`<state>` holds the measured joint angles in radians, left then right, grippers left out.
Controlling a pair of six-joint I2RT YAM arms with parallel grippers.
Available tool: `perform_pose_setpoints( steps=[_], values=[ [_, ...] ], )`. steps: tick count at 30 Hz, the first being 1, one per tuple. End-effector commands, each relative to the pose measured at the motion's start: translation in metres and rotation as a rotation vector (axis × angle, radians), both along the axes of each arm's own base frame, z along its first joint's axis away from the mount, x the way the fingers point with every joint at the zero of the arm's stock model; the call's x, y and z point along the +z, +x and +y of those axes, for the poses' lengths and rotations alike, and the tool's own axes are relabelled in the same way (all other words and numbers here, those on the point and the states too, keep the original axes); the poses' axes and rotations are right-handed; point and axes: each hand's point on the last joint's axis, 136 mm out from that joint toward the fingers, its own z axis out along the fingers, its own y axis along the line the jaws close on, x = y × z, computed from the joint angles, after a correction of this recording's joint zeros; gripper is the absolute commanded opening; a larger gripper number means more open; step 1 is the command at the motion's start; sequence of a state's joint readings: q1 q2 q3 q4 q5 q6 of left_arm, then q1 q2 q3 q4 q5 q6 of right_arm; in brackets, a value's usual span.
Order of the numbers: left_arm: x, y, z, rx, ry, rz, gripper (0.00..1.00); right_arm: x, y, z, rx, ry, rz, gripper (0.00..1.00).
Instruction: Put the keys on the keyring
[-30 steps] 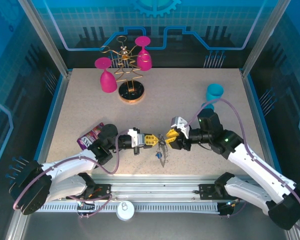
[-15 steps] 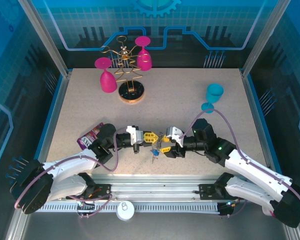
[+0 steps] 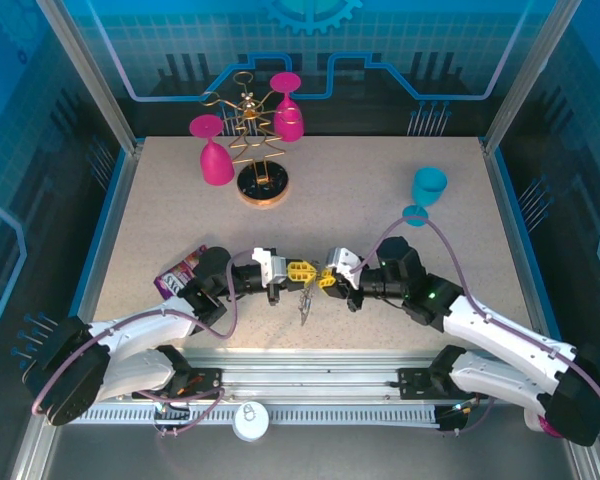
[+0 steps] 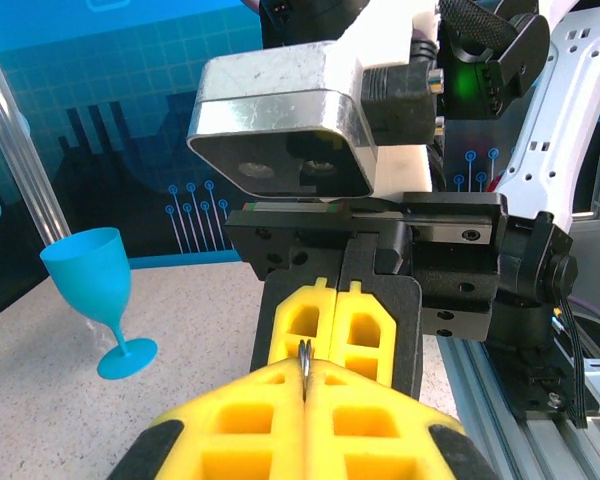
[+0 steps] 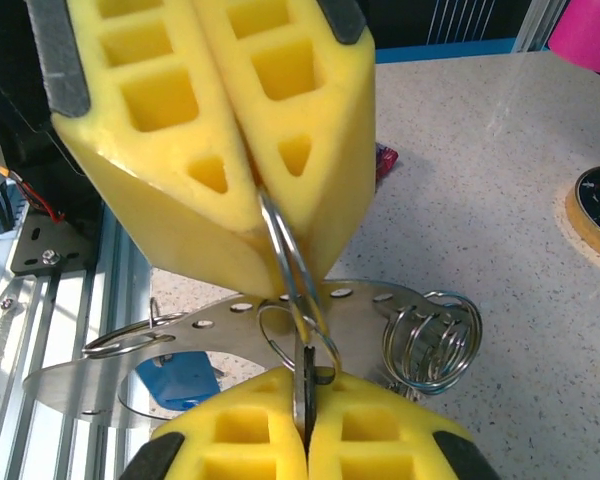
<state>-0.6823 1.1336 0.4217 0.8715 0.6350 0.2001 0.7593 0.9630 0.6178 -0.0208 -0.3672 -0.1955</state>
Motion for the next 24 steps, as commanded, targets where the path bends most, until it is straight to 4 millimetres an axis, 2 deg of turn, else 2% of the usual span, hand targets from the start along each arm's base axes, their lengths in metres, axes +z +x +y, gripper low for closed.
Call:
perform_pose_setpoints(
  steps=[1,7,11,12,13,18,24],
  values=[
    [0.017,-0.007,0.000,-0.044,-0.047,-0.032,0.00,0.013,-0.002,0.009,0.042,0.003,-0.023,0.00],
    [0.016,-0.021,-0.003,-0.159,-0.039,0.004,0.00,0.014,-0.016,0.019,0.155,-0.070,0.051,0.00],
    [0.018,-0.025,-0.004,-0.193,-0.047,0.014,0.00,0.003,-0.025,0.021,0.218,-0.137,0.134,0.00],
    [0.018,-0.025,-0.003,-0.195,-0.047,0.014,0.00,0.012,-0.024,0.023,0.225,-0.134,0.127,0.00],
    [0.017,-0.026,-0.003,-0.196,-0.044,0.017,0.00,0.012,-0.024,0.023,0.227,-0.144,0.136,0.00],
    [0.010,-0.024,-0.003,-0.183,-0.012,0.014,0.00,0.017,-0.012,0.010,0.140,-0.167,0.130,0.00],
    [-0.005,-0.012,-0.002,-0.101,0.070,-0.003,0.00,0.042,0.000,-0.016,0.013,-0.106,0.057,0.00]
  ],
)
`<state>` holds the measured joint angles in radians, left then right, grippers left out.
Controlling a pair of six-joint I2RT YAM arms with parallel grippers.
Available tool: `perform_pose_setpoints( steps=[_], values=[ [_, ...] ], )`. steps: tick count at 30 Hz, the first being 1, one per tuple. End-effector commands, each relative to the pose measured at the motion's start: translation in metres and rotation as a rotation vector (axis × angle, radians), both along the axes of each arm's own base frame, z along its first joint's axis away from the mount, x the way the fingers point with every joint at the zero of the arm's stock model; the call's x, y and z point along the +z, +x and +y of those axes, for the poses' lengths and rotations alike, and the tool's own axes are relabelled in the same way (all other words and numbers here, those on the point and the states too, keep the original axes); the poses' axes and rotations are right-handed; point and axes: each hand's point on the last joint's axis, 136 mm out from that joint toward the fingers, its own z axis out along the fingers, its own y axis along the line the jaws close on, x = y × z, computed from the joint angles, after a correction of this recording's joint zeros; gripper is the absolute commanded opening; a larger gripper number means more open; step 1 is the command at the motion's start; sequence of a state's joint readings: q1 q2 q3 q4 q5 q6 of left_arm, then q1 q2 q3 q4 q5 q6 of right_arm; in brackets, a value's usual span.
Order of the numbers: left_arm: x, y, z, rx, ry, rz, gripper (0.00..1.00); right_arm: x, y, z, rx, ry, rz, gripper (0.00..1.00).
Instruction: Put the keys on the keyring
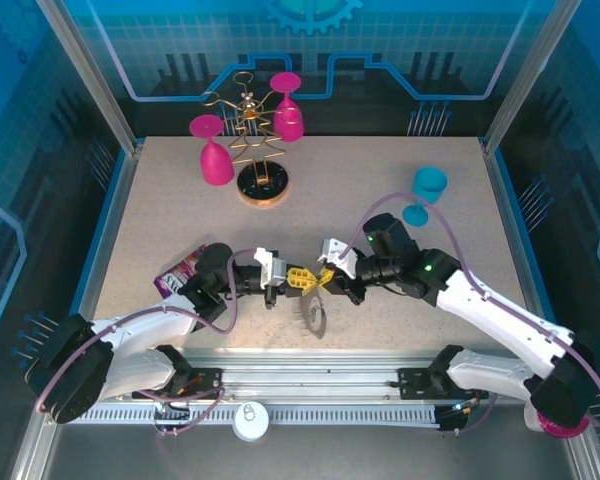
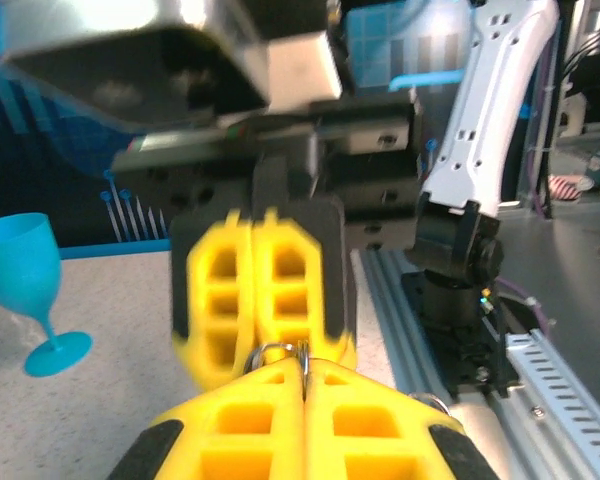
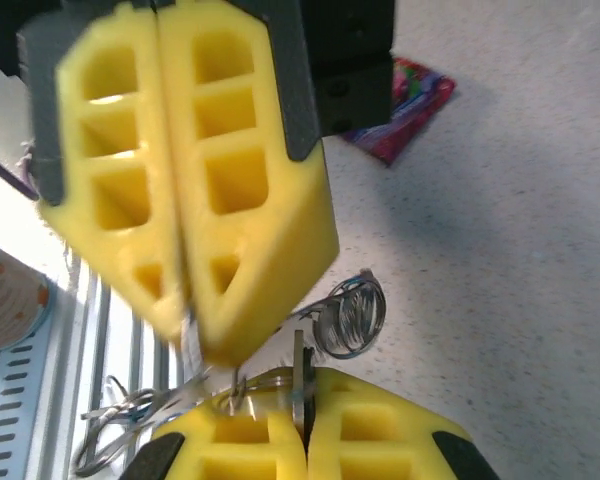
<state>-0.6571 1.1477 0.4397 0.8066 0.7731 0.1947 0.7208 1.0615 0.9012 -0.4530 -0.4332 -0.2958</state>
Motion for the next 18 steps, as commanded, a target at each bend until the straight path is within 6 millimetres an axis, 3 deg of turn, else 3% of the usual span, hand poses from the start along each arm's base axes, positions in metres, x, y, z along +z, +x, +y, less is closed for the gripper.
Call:
perform_pose_setpoints(
  steps=[1,7,15,18],
  values=[
    [0.002,0.003,-0.001,0.022,0.042,-0.053,0.00,0.028,0.006,-0.012,-0.064,0.061,-0.086,0.00],
    [-0.010,0.013,-0.001,0.066,0.108,-0.036,0.00,0.033,0.005,-0.024,-0.093,0.046,-0.144,0.00],
    [-0.021,0.022,-0.001,0.101,0.162,-0.027,0.00,0.030,0.007,-0.025,-0.097,0.005,-0.135,0.00],
    [-0.018,0.025,0.000,0.119,0.155,-0.027,0.33,0.028,0.012,-0.026,-0.111,-0.029,-0.136,0.00]
  ],
)
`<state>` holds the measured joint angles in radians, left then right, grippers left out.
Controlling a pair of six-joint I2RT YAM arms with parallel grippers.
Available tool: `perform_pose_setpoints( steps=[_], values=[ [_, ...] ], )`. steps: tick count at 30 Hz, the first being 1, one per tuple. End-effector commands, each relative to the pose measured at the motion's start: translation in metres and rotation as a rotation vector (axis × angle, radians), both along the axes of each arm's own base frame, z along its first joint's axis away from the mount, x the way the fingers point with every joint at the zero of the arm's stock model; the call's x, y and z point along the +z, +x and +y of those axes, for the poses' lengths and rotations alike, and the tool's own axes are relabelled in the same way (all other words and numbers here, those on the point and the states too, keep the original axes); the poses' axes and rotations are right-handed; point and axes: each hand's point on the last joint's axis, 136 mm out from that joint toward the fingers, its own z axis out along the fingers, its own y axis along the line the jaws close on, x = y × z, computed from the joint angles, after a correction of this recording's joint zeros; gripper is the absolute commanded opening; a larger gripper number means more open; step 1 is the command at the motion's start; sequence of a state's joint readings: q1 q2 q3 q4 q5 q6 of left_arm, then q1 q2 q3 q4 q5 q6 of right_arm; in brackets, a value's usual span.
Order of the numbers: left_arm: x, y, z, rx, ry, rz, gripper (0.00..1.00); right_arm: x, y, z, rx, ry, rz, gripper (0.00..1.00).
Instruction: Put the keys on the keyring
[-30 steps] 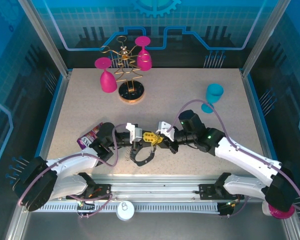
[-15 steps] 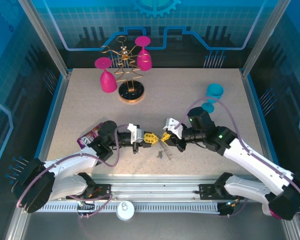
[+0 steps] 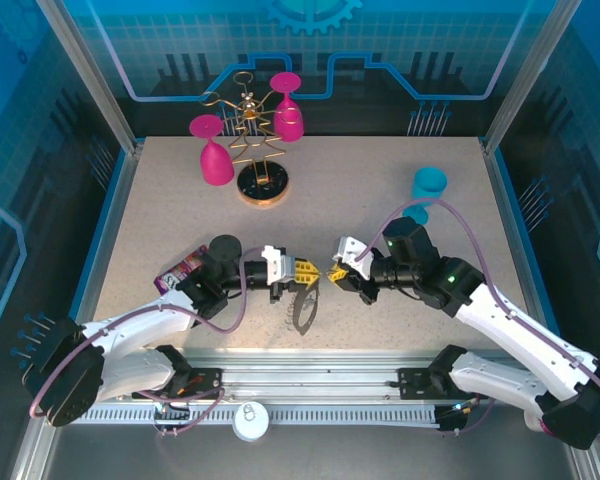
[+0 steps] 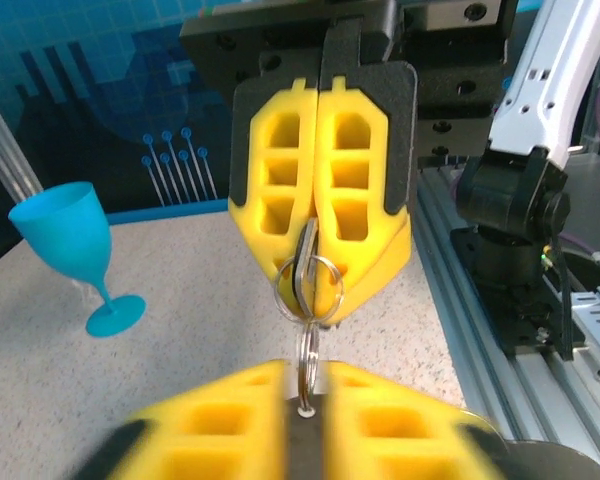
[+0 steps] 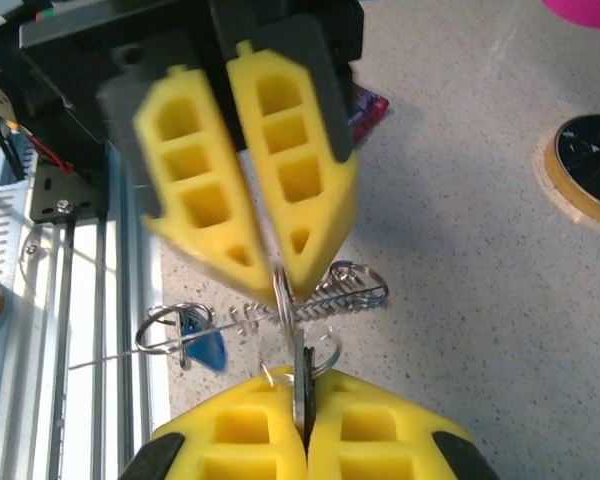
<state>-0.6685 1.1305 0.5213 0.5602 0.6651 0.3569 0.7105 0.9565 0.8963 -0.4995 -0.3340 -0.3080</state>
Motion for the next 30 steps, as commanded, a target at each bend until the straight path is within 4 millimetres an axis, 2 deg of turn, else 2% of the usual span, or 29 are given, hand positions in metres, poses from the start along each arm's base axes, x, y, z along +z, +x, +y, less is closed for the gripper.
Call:
perform_pose_setpoints(
  steps=[1,4,6,8,10,13,16,19,21,23,26,30],
  values=[
    [-0.007,0.006,0.002,0.033,0.032,0.021,0.44,0.011,0.011,-0.005,-0.037,-0.029,-0.045,0.00],
    [0.005,0.003,0.006,0.034,-0.006,0.005,0.63,0.005,0.017,-0.005,-0.055,-0.064,-0.044,0.00],
    [0.020,0.008,0.011,0.079,-0.048,-0.004,0.75,0.003,0.021,-0.003,-0.060,-0.077,-0.040,0.00],
    [0.045,0.021,0.023,0.188,-0.126,-0.007,0.99,0.006,0.026,0.004,-0.049,-0.072,-0.043,0.00],
    [0.075,0.042,0.047,0.364,-0.240,-0.006,0.99,0.007,0.024,0.017,-0.006,-0.058,-0.039,0.00],
    [0.113,0.069,0.103,0.691,-0.411,-0.015,0.99,0.007,0.015,0.047,0.088,-0.038,-0.035,0.00],
    [0.131,0.081,0.158,0.972,-0.499,-0.030,0.99,0.008,0.013,0.080,0.159,-0.001,-0.032,0.00],
    [0.133,0.082,0.198,1.164,-0.562,-0.036,0.99,0.015,0.018,0.116,0.210,0.063,-0.057,0.00],
    [0.130,0.082,0.211,1.218,-0.585,-0.032,0.99,0.015,0.025,0.136,0.233,0.098,-0.060,0.00],
    [0.122,0.083,0.218,1.254,-0.592,-0.015,0.99,0.005,0.034,0.149,0.241,0.101,-0.051,0.00],
    [0.107,0.085,0.221,1.282,-0.571,0.013,0.99,-0.025,0.044,0.150,0.238,0.036,-0.028,0.00],
    [0.086,0.089,0.226,1.320,-0.538,0.056,0.99,-0.075,0.058,0.125,0.178,-0.101,0.014,0.00]
  ],
)
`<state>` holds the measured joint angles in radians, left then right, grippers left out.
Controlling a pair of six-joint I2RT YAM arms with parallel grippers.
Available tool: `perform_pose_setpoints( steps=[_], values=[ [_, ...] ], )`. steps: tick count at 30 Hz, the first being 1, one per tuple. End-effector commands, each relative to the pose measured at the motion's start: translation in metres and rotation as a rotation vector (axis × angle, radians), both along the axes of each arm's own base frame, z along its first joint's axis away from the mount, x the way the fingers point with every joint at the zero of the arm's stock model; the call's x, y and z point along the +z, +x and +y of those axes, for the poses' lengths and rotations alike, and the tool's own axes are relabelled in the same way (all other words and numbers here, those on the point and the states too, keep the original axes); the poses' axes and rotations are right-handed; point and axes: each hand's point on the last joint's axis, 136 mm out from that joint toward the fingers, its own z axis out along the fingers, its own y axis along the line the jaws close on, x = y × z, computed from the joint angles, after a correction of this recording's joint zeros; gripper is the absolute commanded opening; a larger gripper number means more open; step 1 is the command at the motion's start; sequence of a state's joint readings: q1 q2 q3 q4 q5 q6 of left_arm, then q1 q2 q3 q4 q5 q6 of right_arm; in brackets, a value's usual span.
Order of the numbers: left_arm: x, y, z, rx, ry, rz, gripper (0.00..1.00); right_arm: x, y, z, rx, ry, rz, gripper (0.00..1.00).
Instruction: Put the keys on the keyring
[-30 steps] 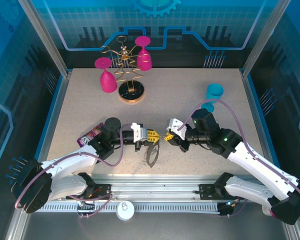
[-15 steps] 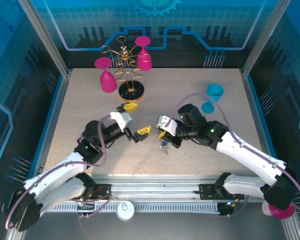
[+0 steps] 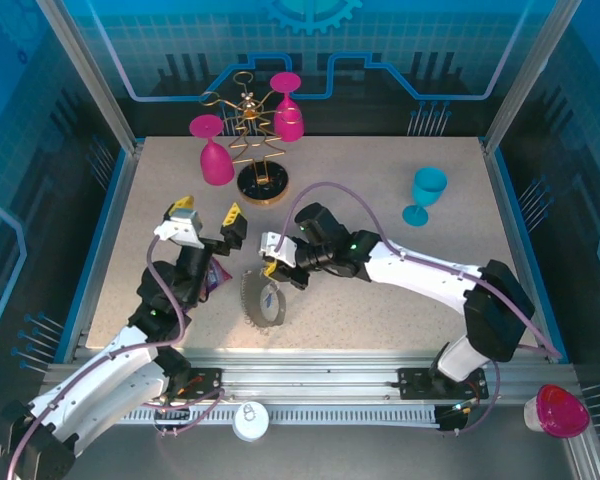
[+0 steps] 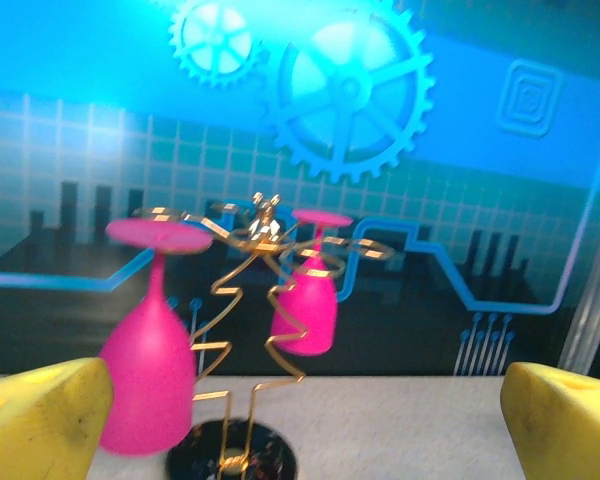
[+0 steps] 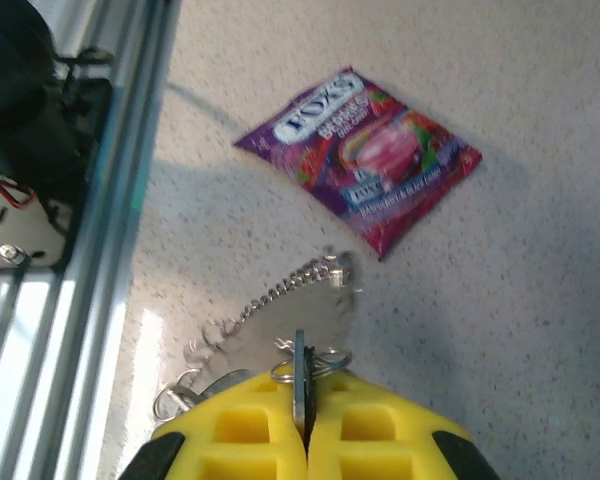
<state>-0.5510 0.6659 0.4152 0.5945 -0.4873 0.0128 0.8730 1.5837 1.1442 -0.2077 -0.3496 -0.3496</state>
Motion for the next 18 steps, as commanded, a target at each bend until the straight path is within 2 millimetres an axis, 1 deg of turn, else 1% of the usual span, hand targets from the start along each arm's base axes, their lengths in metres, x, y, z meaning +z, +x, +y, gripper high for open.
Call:
perform_pose_setpoints(
  steps=[1,5,10,14,16,17,18],
  values=[
    [-0.019,0.004,0.018,0.082,-0.045,0.055,0.99,-0.026,0.016,-0.021,-0.040,-0.082,-0.027,0.00],
    [-0.038,0.008,0.021,0.096,-0.033,0.103,0.99,-0.070,0.024,-0.066,-0.099,-0.298,-0.074,0.00],
    [-0.058,0.015,0.020,0.102,0.006,0.163,0.99,-0.105,0.023,-0.115,-0.115,-0.521,-0.115,0.00],
    [-0.079,0.023,0.020,0.118,0.061,0.224,0.99,-0.131,0.014,-0.153,-0.105,-0.718,-0.126,0.07],
    [-0.088,0.026,0.022,0.129,0.081,0.254,0.99,-0.140,0.011,-0.168,-0.104,-0.806,-0.141,0.11],
    [-0.092,0.027,0.023,0.134,0.092,0.266,0.99,-0.144,0.009,-0.175,-0.099,-0.845,-0.146,0.13],
    [-0.095,0.028,0.023,0.139,0.106,0.277,0.99,-0.147,0.009,-0.183,-0.099,-0.890,-0.156,0.19]
  ],
)
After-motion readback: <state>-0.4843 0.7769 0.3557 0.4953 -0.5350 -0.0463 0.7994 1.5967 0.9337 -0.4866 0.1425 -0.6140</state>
